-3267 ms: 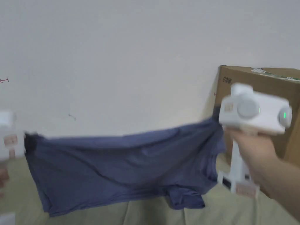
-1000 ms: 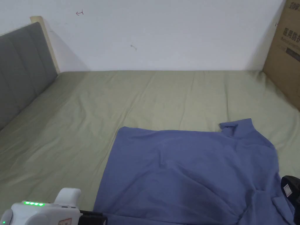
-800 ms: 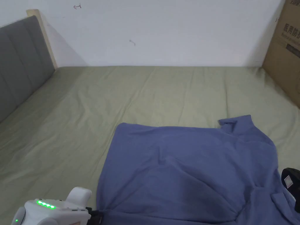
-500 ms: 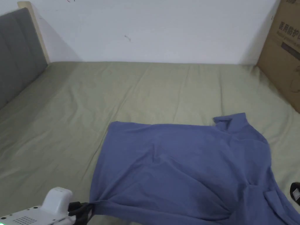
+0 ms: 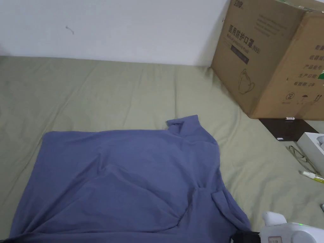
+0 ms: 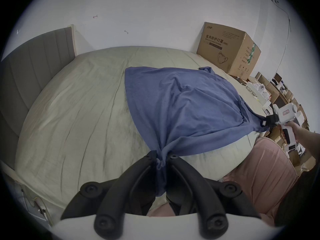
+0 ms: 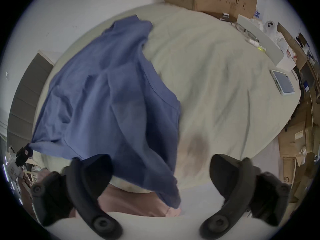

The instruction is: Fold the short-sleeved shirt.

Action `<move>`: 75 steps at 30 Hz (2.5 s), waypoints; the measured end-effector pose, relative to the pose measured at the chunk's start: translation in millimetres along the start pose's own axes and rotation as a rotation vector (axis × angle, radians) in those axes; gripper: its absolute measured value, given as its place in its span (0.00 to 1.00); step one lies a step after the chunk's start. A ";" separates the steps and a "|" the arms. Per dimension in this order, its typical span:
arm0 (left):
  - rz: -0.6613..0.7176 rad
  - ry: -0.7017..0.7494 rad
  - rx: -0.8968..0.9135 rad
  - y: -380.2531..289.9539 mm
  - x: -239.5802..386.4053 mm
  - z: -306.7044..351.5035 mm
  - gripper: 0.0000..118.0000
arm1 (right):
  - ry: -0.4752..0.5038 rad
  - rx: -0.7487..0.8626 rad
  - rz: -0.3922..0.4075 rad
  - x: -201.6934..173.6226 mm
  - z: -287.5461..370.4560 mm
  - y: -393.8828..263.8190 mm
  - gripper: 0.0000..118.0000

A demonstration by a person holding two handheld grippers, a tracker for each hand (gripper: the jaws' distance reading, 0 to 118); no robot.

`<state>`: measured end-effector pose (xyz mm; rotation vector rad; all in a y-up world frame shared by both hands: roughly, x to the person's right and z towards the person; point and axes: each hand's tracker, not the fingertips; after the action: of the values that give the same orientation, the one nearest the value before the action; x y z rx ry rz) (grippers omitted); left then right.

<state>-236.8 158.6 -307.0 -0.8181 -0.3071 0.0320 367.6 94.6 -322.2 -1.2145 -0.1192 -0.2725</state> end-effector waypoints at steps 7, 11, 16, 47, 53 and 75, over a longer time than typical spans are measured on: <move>-0.031 0.025 -0.055 -3.7 7.8 -1.7 0.06 | 0.019 0.060 0.124 -20.5 19.3 -8.3 0.09; -0.021 0.029 -0.030 -3.5 7.7 4.6 0.06 | 0.024 0.088 0.160 -25.0 32.2 -10.6 0.08; -0.005 0.043 0.041 7.7 11.4 15.2 0.05 | 0.170 0.203 -0.008 -10.2 64.0 -2.2 0.07; 0.248 0.111 0.141 148.6 -44.9 -119.0 0.96 | 0.077 0.401 -0.176 -57.0 -9.6 184.2 0.97; 0.182 0.064 0.328 116.1 2.2 -14.8 0.88 | 0.114 0.780 0.043 -89.9 97.5 90.1 0.84; 0.286 0.216 -0.115 64.5 -57.0 -119.8 0.96 | 0.255 0.694 0.038 -121.9 138.8 31.0 0.05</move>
<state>-251.7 109.1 -445.1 -0.9663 0.0137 0.1942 266.4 252.0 -330.7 -0.4868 0.0332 -0.3162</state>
